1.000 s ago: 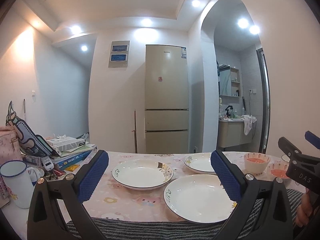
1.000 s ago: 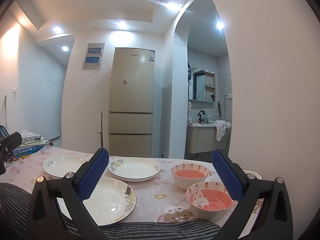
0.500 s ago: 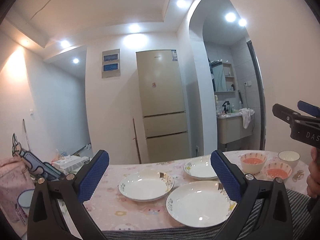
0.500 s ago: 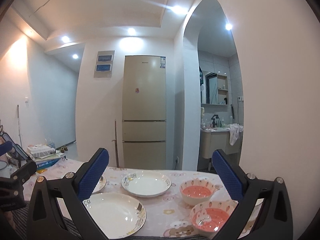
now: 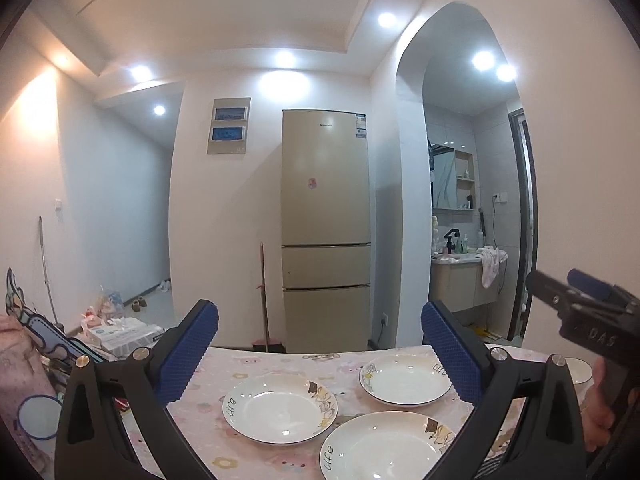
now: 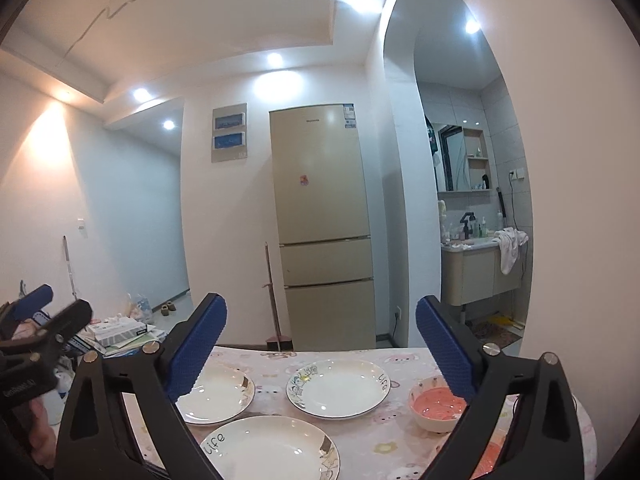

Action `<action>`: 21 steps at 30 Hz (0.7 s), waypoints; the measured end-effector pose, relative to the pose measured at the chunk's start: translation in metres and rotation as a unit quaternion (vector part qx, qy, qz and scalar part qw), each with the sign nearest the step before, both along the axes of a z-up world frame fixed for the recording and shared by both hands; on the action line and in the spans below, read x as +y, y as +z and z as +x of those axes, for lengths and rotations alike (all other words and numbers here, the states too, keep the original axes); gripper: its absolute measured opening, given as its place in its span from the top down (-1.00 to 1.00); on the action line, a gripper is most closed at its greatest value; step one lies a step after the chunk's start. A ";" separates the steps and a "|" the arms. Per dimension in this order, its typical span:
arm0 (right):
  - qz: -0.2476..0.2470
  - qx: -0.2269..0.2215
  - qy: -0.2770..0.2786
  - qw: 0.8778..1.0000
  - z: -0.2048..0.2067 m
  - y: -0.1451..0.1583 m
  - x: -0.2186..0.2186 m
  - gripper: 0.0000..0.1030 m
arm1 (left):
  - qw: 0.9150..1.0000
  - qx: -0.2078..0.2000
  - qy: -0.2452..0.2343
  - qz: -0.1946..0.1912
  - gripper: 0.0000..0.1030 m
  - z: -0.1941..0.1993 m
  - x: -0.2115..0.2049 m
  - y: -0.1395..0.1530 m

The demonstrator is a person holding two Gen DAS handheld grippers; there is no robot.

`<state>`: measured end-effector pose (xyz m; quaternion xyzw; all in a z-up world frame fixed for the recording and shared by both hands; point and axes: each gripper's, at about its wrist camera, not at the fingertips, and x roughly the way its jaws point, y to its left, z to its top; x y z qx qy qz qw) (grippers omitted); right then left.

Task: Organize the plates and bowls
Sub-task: 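Lower the right gripper onto the rim of the nearest white 'life' plate and close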

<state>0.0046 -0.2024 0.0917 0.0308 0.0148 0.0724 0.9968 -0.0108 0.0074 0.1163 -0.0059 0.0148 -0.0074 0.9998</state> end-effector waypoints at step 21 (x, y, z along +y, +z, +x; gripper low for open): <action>0.074 0.336 0.044 0.938 0.127 -0.127 -0.029 -0.05 | 0.949 0.307 -0.054 -0.045 -0.63 0.125 0.016 -0.130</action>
